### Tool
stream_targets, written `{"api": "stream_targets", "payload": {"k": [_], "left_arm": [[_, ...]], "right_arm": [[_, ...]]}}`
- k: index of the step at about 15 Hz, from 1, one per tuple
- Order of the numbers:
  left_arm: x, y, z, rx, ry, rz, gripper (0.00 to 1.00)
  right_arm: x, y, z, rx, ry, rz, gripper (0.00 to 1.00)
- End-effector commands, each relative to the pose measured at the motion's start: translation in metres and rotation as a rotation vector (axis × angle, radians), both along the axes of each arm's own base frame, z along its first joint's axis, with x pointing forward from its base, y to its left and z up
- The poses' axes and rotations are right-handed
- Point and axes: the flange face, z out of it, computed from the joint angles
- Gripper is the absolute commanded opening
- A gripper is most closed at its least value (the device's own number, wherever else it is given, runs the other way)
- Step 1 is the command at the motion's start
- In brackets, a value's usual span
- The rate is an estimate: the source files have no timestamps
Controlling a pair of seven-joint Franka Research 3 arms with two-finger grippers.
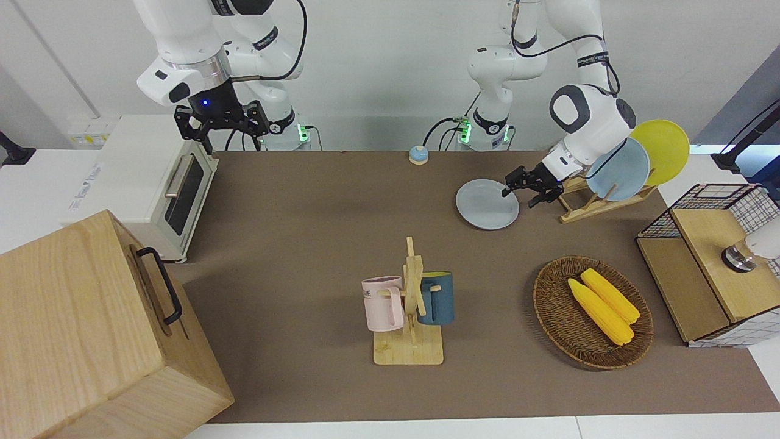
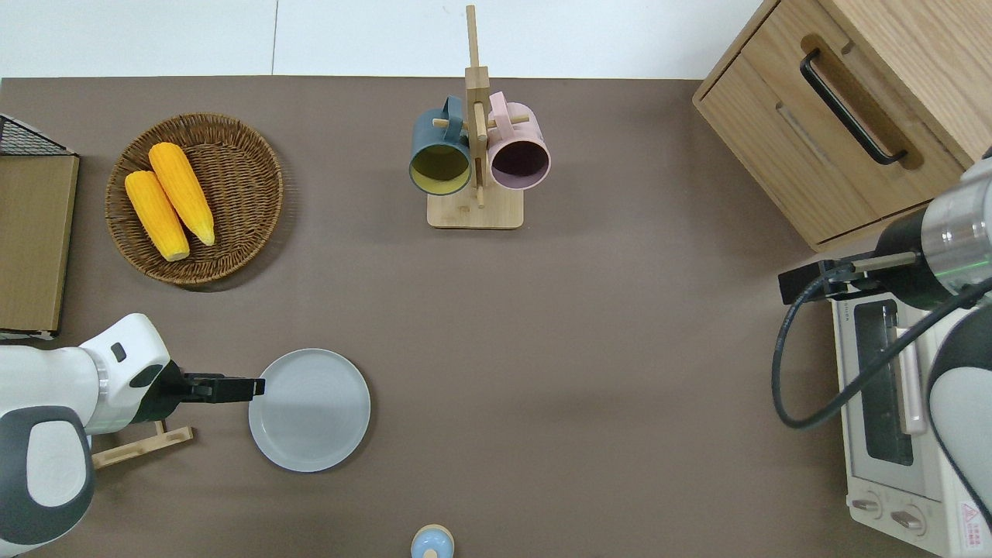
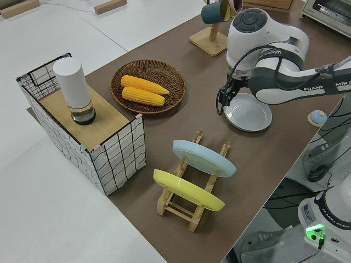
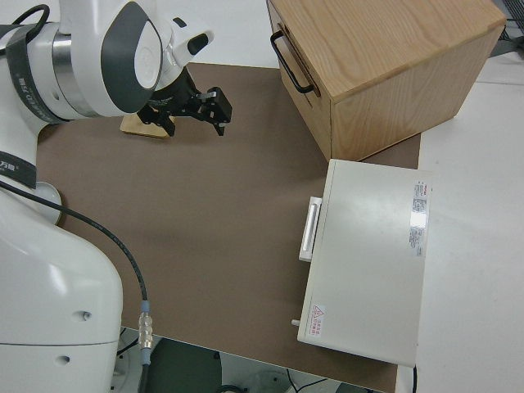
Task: Pick gray plate from low plate rack and place it on table with left arm
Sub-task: 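Open the left gripper and withdraw it toward the robot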
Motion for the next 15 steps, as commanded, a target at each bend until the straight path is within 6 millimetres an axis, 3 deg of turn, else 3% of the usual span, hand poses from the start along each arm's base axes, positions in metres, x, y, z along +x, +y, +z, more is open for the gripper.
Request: {"api": "stream_targets", "payload": {"k": [1,7,10,12,15], "left_arm": [[0.006,-0.004,0.053,0.098,0.039,0.012,1.0],[0.018,-0.016,0.139,0.285,0.056,0.025,1.0],[0.02,-0.015,0.157,0.301,0.037,0.024,1.0],[0.02,-0.003,0.178,0.298,0.035,0.043,1.0],[0.022,-0.01,0.188,0.3,0.022,0.028,1.0]], "right_arm": [[-0.002,-0.001,0.004,-0.002,0.004,-0.014,0.983],[-0.002,-0.001,0.004,-0.002,0.004,-0.014,0.983],[-0.002,-0.001,0.004,-0.003,0.002,-0.014,0.983],[-0.002,-0.001,0.004,-0.003,0.002,-0.014,0.983],[-0.002,-0.002,0.004,-0.003,0.002,-0.016,0.983]]}}
